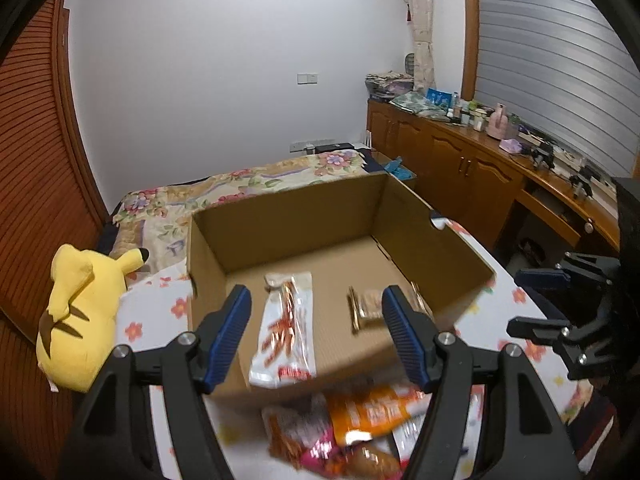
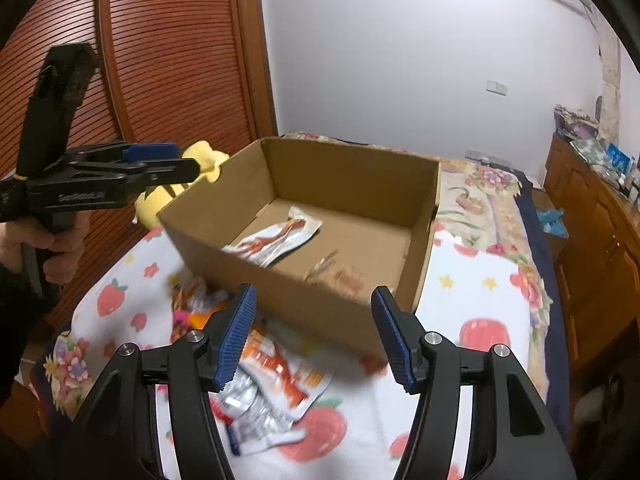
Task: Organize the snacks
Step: 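Move the left tool back to the table and grasp the blue foil candy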
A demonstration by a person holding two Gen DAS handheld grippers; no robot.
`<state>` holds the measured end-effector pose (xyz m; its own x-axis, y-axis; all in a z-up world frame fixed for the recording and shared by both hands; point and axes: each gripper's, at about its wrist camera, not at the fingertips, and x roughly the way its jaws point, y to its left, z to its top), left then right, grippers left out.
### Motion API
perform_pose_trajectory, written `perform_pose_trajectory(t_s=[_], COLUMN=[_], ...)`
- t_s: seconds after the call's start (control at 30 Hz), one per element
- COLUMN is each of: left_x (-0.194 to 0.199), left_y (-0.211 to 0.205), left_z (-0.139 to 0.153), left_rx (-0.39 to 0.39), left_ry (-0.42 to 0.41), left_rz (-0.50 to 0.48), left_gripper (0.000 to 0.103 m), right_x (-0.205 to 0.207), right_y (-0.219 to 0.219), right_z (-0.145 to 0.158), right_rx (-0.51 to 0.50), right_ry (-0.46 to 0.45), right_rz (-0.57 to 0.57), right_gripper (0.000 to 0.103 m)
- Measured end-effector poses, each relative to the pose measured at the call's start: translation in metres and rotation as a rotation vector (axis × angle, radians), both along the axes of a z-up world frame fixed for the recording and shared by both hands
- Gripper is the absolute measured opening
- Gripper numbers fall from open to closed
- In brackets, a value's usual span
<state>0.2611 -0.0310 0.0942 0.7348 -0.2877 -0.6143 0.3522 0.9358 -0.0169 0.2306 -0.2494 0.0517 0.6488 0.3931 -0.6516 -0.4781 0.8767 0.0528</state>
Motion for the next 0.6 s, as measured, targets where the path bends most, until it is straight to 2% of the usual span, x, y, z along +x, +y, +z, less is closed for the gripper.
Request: perform_pose_trajectory(t_s=[0.3, 0.6], left_x=[-0.074, -0.130], left_y=[0.014, 0.015], left_z=[-0.036, -0.097], left_rx=[0.031, 0.033], left_ry=[0.039, 0.120], left_rz=[-0.001, 0.014], left_gripper=[0.068, 0.068], right_x=[-0.054, -0.078], right_y=[0.005, 0.005], right_z=[-0.025, -0.049], right_rx=[0.003, 0.037], right_ry=[0.025, 0.062], right_rz=[-0.026, -0.051], right_gripper=[0.061, 0.062])
